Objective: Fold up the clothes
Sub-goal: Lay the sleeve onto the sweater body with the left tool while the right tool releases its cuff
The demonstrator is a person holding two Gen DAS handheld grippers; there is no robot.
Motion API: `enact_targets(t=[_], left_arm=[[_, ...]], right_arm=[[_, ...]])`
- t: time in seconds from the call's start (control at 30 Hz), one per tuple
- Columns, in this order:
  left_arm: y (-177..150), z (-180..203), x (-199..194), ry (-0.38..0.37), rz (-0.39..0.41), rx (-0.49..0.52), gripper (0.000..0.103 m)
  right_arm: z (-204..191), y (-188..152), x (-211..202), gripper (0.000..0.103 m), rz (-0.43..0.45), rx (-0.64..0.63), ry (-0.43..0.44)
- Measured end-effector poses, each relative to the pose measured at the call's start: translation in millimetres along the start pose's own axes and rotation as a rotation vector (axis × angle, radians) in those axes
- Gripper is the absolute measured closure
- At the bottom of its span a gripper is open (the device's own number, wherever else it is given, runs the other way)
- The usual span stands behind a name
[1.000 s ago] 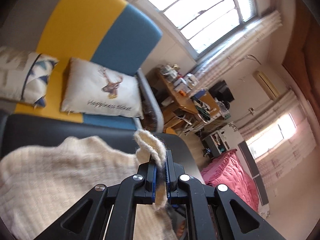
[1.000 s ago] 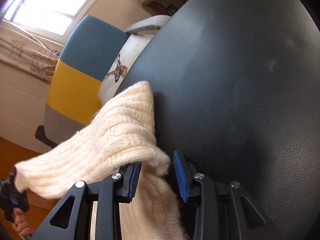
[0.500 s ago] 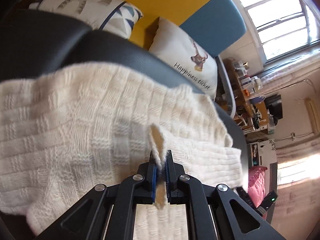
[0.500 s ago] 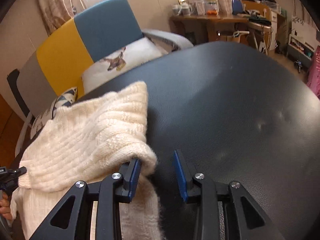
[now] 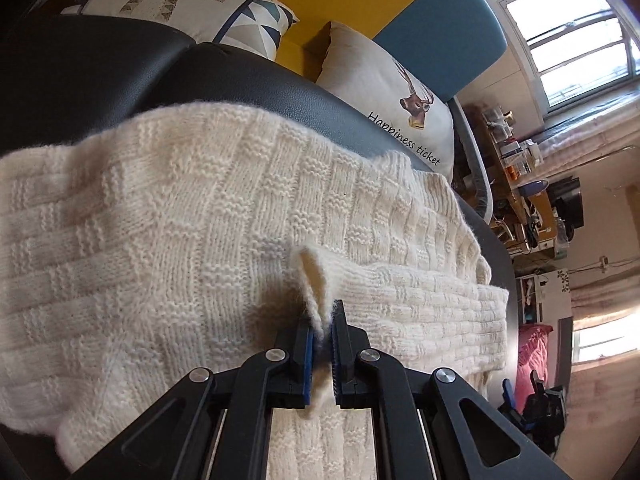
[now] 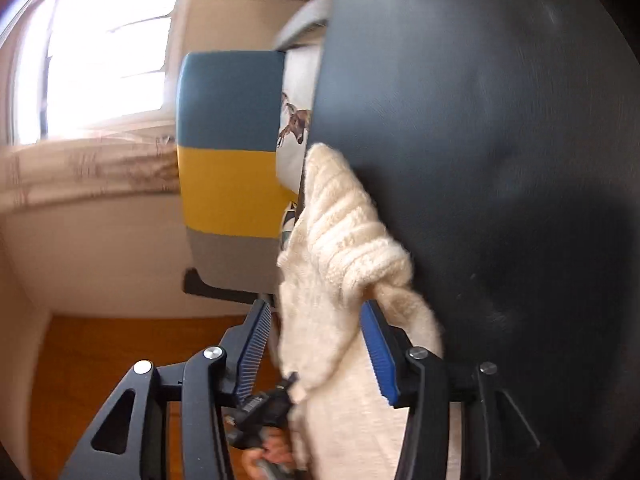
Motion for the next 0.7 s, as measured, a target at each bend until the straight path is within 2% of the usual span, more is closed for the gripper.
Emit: enact_targets(t=[0.1,0.2,0.37,0.43,0.47,0.5,0.57,0.6,0.7], left_arm=[[1.2,-1.5,0.6,-0.008,-0.002,-0.016,0.095],[0.5,-1.3,0.9,-0.005,-0.007,-0.006,0.095],[-0.4,-0.8,2.3,0.003,-0.01,0.015,0.095],[-2.7,0.1,3.1,0.012,-0.012,0.033,0.095],[-3.9,0.5,3.3,0.016,-0.012,0.044,0.095],[-4.7,0.3,3.5,0.016,-0.013,0.051,0.095],[-5.0,-1.0,3.9,0.012,-0.017,0.052,0.095],[-4.4,-1.6,3.6,0.008,-0.018,0.049,0.095],[-0.8,-2.7,3.9,-0.003,-0.025,0.045,0.095]], right_arm=[[7.4,0.4,17.4,0.052,0.014,0.094,0.016],[5.5,1.8,27.7,0.052,0.072,0.126,-0.001],[-17.2,0.5,17.9,0.05,0.263,0.028,-0.103],[-36.3,-10.6,8.2,0.05,0.342,-0.134,-0.156],[-43.3,-17.5,6.8,0.05,0.372,-0.214,-0.221],[-43.2,-21.8,10.1,0.05,0.368,-0.249,-0.278],[-34.2,-23.6,14.8,0.05,0.335,-0.253,-0.338],[-29.3,-24.1,16.8,0.055,0.317,-0.253,-0.365],[-32.8,-29.4,12.2,0.055,0.282,-0.293,-0.4]])
Point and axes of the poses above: each gripper's, at about its wrist camera, not at the fingertips, and x roughly the way its jaws point, z to its right, y to its top, the point moved 1 cm from there along x, roughly the way its jaws point, and after that the axes turned 13 degrees about -y, right-handed, at the moved point
